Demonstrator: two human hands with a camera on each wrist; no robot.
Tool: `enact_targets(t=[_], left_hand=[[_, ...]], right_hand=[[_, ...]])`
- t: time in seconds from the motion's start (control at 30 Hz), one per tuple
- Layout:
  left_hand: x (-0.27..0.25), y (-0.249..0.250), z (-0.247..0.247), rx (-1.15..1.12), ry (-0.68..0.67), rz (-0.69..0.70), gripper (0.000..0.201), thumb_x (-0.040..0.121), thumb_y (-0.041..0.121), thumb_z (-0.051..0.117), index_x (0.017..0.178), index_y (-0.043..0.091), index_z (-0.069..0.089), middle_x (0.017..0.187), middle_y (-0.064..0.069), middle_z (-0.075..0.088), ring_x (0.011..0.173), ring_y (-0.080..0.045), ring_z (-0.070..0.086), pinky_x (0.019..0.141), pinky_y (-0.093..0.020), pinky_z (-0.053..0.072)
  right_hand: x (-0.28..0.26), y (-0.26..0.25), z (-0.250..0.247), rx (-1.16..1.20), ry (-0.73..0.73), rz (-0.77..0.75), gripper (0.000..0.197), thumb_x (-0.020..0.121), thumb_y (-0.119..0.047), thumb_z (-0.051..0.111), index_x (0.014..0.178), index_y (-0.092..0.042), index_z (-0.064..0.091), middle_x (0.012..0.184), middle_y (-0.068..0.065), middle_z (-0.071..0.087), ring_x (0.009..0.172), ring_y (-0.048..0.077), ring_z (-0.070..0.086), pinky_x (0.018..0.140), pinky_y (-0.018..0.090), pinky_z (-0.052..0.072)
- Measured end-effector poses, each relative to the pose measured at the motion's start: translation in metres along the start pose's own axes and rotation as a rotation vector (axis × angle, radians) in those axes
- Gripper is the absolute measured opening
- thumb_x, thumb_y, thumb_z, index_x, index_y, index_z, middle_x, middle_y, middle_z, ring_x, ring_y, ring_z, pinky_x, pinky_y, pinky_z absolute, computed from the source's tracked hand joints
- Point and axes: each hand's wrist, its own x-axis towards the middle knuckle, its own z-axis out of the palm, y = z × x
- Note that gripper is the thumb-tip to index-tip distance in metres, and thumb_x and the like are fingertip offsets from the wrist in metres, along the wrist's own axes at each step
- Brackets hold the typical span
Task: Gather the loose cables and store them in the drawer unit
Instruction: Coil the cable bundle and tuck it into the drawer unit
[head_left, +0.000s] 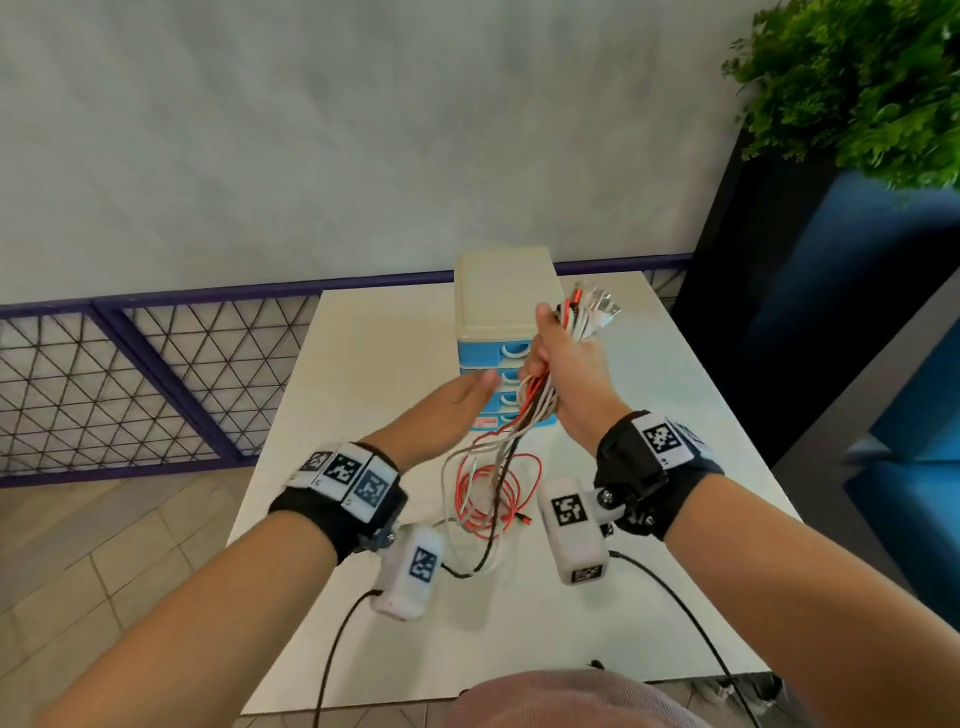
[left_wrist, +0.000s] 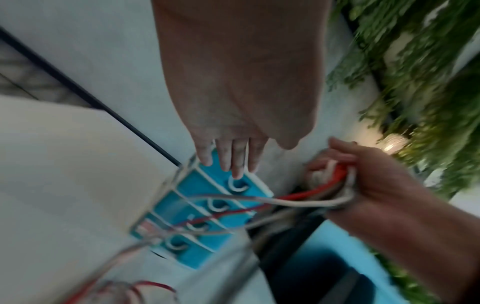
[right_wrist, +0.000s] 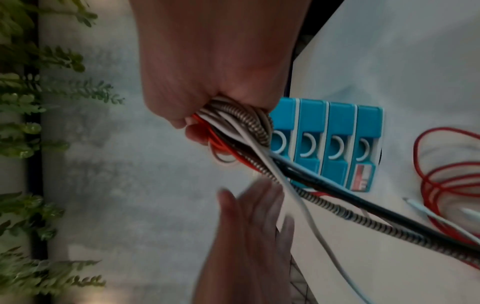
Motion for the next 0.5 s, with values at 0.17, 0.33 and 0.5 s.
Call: enact_targets(t=[0.17, 0.33, 0.5], left_hand=[[0.005, 0.015, 0.023, -0.208, -0.197, -0.188, 0.075, 0.093, 0.063, 0.008, 0.09, 0.01, 0.061, 0.059, -0.007, 0.059, 0.062, -0.019, 0.062, 0.082, -0.033, 0.05], [-0.013, 0.001, 0.022, -0.459, -0.446, -0.293, 0.052, 0.098, 0.052, 0.017, 0.069, 0.016, 0.042, 0.044, 0.009, 0.036, 0.04, -0.007, 0.032, 0.055, -0.023, 0.03], [-0.015, -0.006, 0.015, -0.461, -0.366, -0.301, 0.041, 0.101, 0.042, 0.021, 0.079, 0.018, 0.045, 0.045, 0.011, 0.039, 0.045, -0.004, 0.026, 0.057, -0.021, 0.029]], right_hand=[[-0.001, -0.002, 0.004, 0.059, 0.026, 0.007, 0.05, 0.096, -0.029, 0.057, 0.052, -0.015, 0.039, 0.039, 0.0, 0.04, 0.038, 0.015, 0.043, 0.051, 0.032, 0.042], [0.01, -0.016, -0.023, 0.204, 0.058, 0.022, 0.044, 0.098, -0.033, 0.052, 0.06, -0.019, 0.035, 0.039, -0.007, 0.037, 0.032, 0.01, 0.041, 0.043, 0.027, 0.04], [0.017, -0.01, -0.038, 0.039, 0.117, -0.036, 0.041, 0.097, -0.032, 0.054, 0.062, -0.018, 0.039, 0.041, -0.008, 0.042, 0.038, 0.01, 0.045, 0.047, 0.027, 0.042]])
